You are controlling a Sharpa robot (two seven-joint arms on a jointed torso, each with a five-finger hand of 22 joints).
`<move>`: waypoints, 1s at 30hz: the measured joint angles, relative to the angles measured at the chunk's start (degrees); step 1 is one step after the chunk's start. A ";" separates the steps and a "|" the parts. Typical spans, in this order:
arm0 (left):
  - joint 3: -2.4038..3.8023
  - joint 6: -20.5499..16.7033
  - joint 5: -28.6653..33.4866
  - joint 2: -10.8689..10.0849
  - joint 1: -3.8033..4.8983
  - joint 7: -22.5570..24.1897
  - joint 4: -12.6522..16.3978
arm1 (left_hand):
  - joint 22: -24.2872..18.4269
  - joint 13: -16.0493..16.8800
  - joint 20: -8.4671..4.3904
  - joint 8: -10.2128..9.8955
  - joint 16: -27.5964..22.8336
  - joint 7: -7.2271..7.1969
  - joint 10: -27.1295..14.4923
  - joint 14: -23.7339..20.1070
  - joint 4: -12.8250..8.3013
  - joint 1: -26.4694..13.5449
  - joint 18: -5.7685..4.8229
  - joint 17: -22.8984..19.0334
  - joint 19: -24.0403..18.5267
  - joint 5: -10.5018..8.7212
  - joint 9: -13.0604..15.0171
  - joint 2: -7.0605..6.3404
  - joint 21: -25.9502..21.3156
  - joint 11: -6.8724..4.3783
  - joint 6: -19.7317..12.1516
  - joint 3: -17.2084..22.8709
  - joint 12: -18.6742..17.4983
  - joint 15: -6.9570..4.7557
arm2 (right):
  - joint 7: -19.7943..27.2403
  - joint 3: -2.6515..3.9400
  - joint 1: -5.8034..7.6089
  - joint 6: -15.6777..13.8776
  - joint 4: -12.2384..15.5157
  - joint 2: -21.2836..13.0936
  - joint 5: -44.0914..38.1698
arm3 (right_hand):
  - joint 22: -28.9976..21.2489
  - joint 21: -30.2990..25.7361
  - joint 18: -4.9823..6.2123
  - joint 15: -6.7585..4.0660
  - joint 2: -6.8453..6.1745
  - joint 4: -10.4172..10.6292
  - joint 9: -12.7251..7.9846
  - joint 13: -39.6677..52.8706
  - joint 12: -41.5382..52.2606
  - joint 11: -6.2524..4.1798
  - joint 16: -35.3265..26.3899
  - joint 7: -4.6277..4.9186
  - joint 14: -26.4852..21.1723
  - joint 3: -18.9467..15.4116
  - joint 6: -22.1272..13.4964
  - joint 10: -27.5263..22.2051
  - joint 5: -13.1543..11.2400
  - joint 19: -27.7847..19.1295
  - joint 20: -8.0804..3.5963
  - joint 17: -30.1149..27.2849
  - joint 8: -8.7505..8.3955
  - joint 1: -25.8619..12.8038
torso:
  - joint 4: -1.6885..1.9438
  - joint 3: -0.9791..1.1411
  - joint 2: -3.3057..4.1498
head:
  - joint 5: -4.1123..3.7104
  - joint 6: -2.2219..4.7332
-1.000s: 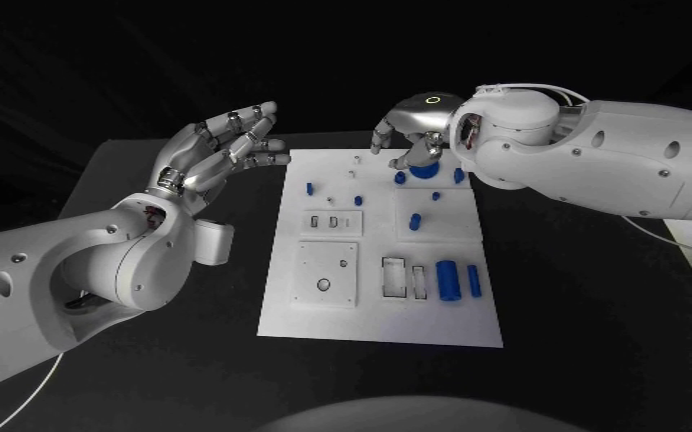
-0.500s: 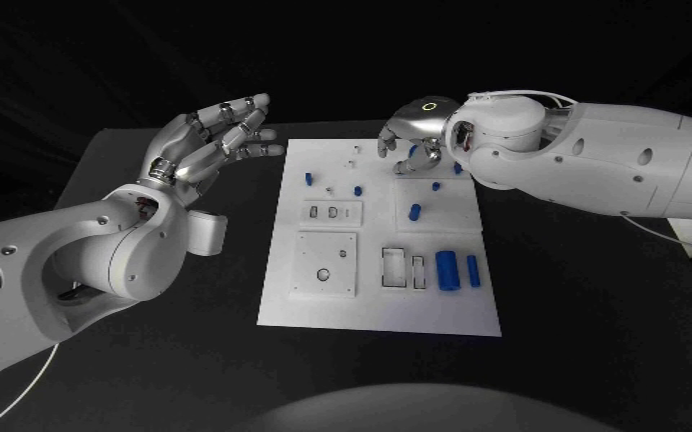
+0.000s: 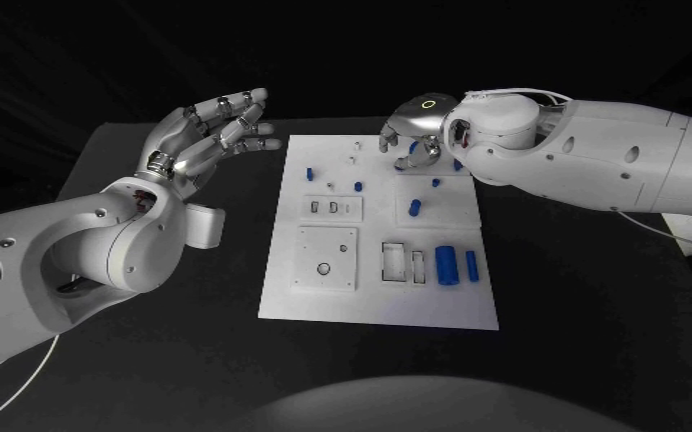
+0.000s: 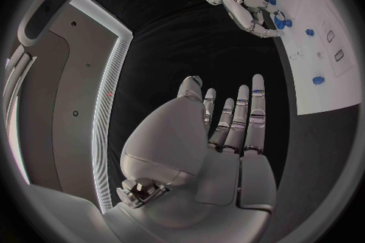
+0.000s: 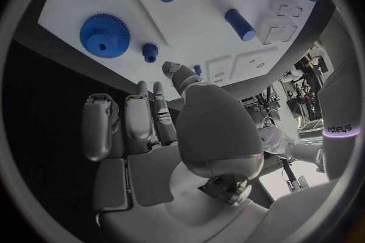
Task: Assemble the parts on the task board
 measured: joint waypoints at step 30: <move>-0.01 0.51 -0.05 0.34 0.00 -1.20 -0.55 | -0.04 0.01 0.20 0.00 0.21 0.51 0.00 0.00 0.00 0.00 -0.01 -0.05 -0.20 0.23 -0.01 0.00 0.00 0.00 0.50 0.00 0.24 0.00 | -0.48 0.00 -1.39 1.47 -2.91 0.93 -0.42 | -0.65 -1.10 0.01 0.20 -0.52 -0.72 1.77 1.85 -0.63 -0.12 -0.98 0.49 -0.65 1.97 2.52 0.55 -0.57 -1.15 0.30 -1.45 -1.19 -0.53 | 0.09 -0.66 -0.68 | 0.09 -0.87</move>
